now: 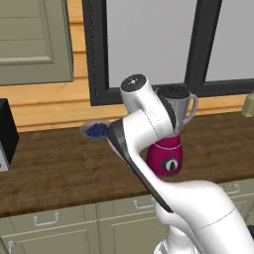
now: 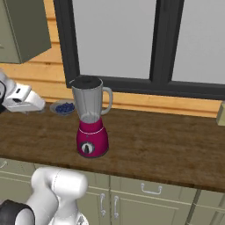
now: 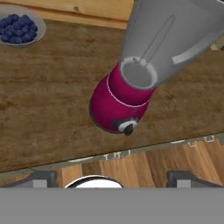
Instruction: Close the lid blender by securely placing the lid on top.
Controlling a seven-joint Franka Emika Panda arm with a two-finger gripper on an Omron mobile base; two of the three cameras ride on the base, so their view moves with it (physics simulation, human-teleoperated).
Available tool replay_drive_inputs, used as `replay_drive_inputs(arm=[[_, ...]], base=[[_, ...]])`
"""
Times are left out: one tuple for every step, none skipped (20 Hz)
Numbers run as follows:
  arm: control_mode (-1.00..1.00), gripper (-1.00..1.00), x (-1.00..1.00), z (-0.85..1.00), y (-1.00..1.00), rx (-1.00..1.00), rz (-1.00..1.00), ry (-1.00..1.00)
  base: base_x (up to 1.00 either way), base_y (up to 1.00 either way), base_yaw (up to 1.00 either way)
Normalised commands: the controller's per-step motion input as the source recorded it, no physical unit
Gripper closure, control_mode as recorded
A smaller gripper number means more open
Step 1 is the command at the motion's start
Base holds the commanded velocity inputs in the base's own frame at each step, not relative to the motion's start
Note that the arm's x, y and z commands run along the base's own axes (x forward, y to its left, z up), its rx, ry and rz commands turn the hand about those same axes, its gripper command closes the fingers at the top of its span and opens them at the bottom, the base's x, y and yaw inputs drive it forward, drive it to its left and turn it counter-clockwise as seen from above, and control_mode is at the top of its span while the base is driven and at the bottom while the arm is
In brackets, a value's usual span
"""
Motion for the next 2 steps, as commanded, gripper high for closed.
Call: replay_drive_inputs(arm=[[-1.0, -1.0, 0.0, 0.0, 0.0, 0.0, 0.0, 0.0], [-1.0, -1.0, 0.0, 0.0, 0.0, 0.0, 0.0, 0.0]], base=[[0.0, 0.0, 0.0], [0.0, 0.0, 0.0]])
